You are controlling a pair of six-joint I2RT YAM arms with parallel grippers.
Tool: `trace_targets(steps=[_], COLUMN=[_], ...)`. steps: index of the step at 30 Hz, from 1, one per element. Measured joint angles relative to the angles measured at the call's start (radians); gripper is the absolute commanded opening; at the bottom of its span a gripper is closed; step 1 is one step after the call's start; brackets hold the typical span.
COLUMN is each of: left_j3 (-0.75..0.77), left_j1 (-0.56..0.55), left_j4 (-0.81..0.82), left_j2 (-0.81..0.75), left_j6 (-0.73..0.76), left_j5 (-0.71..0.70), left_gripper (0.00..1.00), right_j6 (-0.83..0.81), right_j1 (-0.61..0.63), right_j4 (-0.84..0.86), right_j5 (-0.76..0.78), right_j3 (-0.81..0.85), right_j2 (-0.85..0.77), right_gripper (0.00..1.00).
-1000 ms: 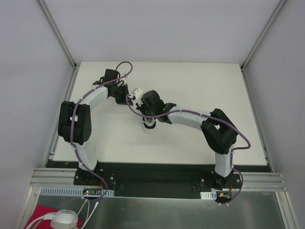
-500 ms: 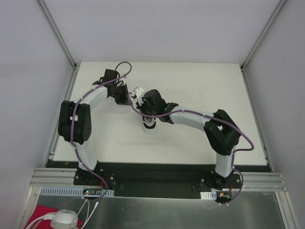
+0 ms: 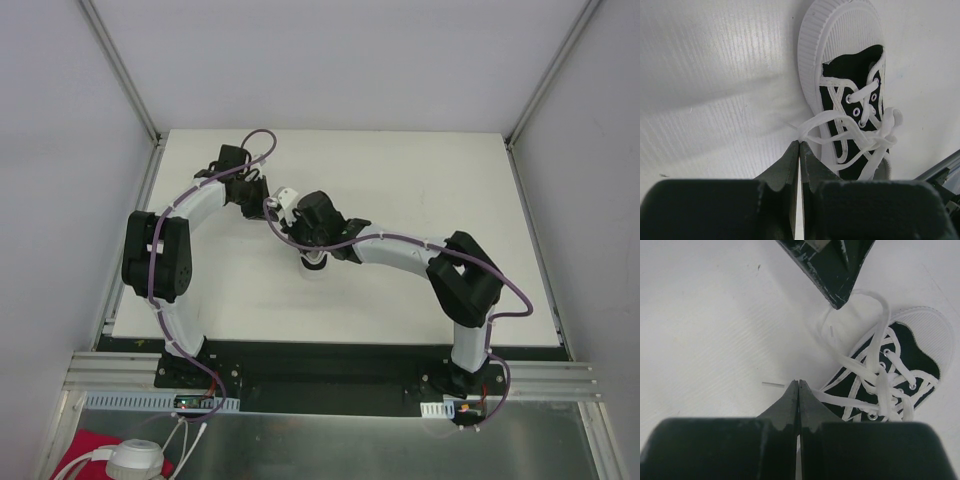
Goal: Tie the shoes
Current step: Tie the shoelace on the shoe.
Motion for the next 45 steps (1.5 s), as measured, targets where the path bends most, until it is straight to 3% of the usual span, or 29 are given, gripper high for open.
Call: trace_targets(steps=[13, 18, 22, 29, 34, 38, 41, 42, 43, 45], left_j3=[0.000, 0.000, 0.000, 0.000, 0.000, 0.000, 0.000, 0.000, 0.000, 0.000], left_j1=[0.000, 0.000, 0.000, 0.000, 0.000, 0.000, 0.000, 0.000, 0.000, 0.000], left_j4=[0.000, 0.001, 0.008, 0.011, 0.014, 0.014, 0.014, 0.014, 0.014, 0.014], left_j2=[0.000, 0.000, 0.000, 0.000, 0.000, 0.000, 0.000, 0.000, 0.000, 0.000], left_j6=[0.000, 0.000, 0.000, -0.001, -0.001, -0.001, -0.001, -0.001, -0.002, -0.002], left_j5=[0.002, 0.004, 0.006, 0.006, 0.007, 0.008, 0.018, 0.023, 0.025, 0.027], left_gripper=[0.00, 0.00, 0.00, 0.00, 0.00, 0.00, 0.00, 0.00, 0.00, 0.00], right_j6=[0.000, 0.006, 0.023, 0.055, 0.110, 0.188, 0.230, 0.233, 0.232, 0.224], right_j1=[0.016, 0.018, 0.018, 0.016, -0.009, -0.085, -0.169, -0.199, -0.228, -0.272], right_j4=[0.001, 0.001, 0.003, 0.013, 0.068, 0.119, 0.120, 0.121, 0.120, 0.114], right_j5=[-0.006, -0.004, 0.008, 0.060, 0.126, 0.124, 0.057, 0.031, 0.010, -0.014], right_j3=[0.000, 0.002, 0.002, -0.005, -0.079, -0.159, -0.174, -0.178, -0.186, -0.204], right_j2=[0.000, 0.000, 0.000, -0.023, -0.132, -0.227, -0.245, -0.245, -0.245, -0.245], right_gripper=[0.01, 0.37, 0.50, 0.51, 0.33, 0.34, 0.41, 0.60, 0.71, 0.81])
